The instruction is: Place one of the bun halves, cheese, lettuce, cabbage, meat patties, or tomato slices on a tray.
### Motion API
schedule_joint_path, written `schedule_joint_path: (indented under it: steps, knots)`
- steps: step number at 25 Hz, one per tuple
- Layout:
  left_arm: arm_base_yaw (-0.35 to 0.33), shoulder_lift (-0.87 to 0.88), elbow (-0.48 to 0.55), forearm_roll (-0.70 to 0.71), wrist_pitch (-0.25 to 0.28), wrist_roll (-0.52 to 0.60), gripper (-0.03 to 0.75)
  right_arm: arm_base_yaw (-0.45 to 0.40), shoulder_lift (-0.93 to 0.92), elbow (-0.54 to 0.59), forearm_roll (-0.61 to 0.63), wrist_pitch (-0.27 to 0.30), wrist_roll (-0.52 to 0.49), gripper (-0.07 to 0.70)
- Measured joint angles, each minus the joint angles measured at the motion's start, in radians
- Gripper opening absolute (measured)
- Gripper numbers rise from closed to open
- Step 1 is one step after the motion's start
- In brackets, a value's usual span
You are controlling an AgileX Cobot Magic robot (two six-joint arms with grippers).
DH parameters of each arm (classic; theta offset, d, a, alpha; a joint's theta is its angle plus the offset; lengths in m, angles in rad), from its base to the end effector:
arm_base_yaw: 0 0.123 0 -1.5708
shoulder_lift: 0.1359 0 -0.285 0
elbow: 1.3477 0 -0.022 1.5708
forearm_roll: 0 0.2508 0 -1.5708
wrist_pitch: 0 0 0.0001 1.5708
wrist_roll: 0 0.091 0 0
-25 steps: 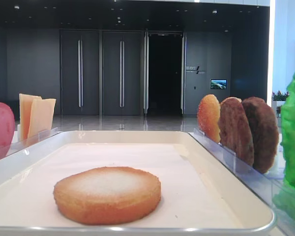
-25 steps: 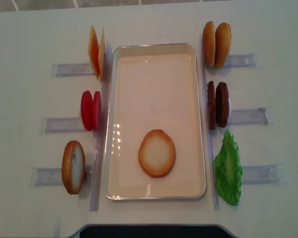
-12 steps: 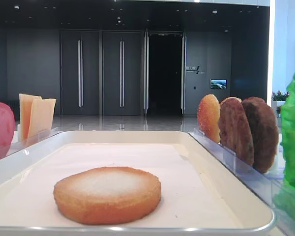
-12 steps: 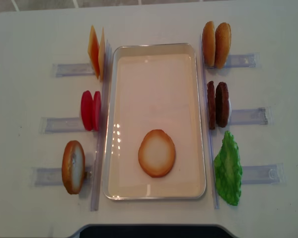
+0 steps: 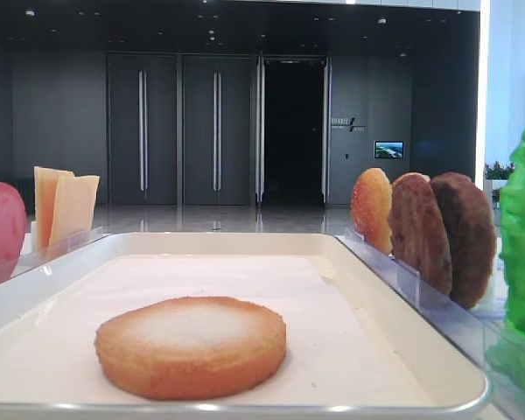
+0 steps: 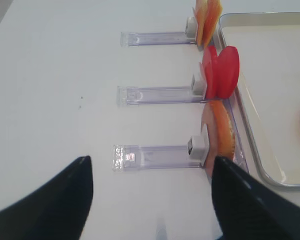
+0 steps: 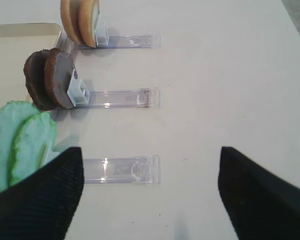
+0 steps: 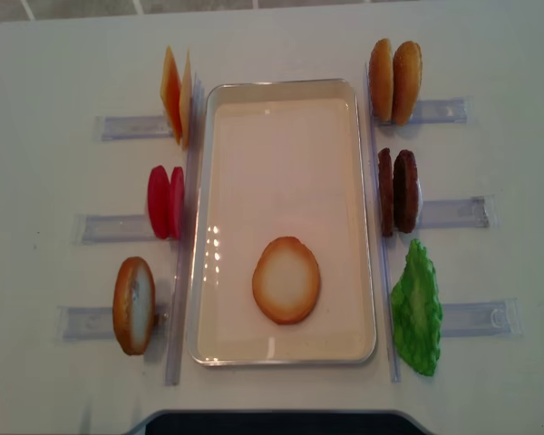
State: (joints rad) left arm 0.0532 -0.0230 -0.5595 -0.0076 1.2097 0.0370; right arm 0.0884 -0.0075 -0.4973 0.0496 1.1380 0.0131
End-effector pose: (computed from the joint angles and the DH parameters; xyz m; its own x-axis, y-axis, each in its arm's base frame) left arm -0.0221 -0.0018 0.2812 -0.5147 0.0069 -0.8573 -0.0294 0.9992 0.0258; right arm -0.0095 0.0033 0.2704 -0.5208 -0.0122 -0.8536 -0.1089 0.9927 0.0523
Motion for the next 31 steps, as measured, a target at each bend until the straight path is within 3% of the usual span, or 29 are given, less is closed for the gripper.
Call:
schedule_joint_path:
  steps: [5, 10, 31]
  knots:
    - [0.0, 0.0, 0.08, -0.006, -0.072, -0.001, 0.559, 0.0, 0.0, 0.0, 0.0, 0.0, 0.0, 0.555]
    - [0.0, 0.0, 0.086, -0.014, -0.094, 0.0, 0.559, 0.0, 0.0, 0.0, 0.0, 0.0, 0.0, 0.555]
    - [0.0, 0.0, 0.087, -0.015, -0.096, 0.0, 0.555, 0.0, 0.0, 0.0, 0.0, 0.0, 0.0, 0.555]
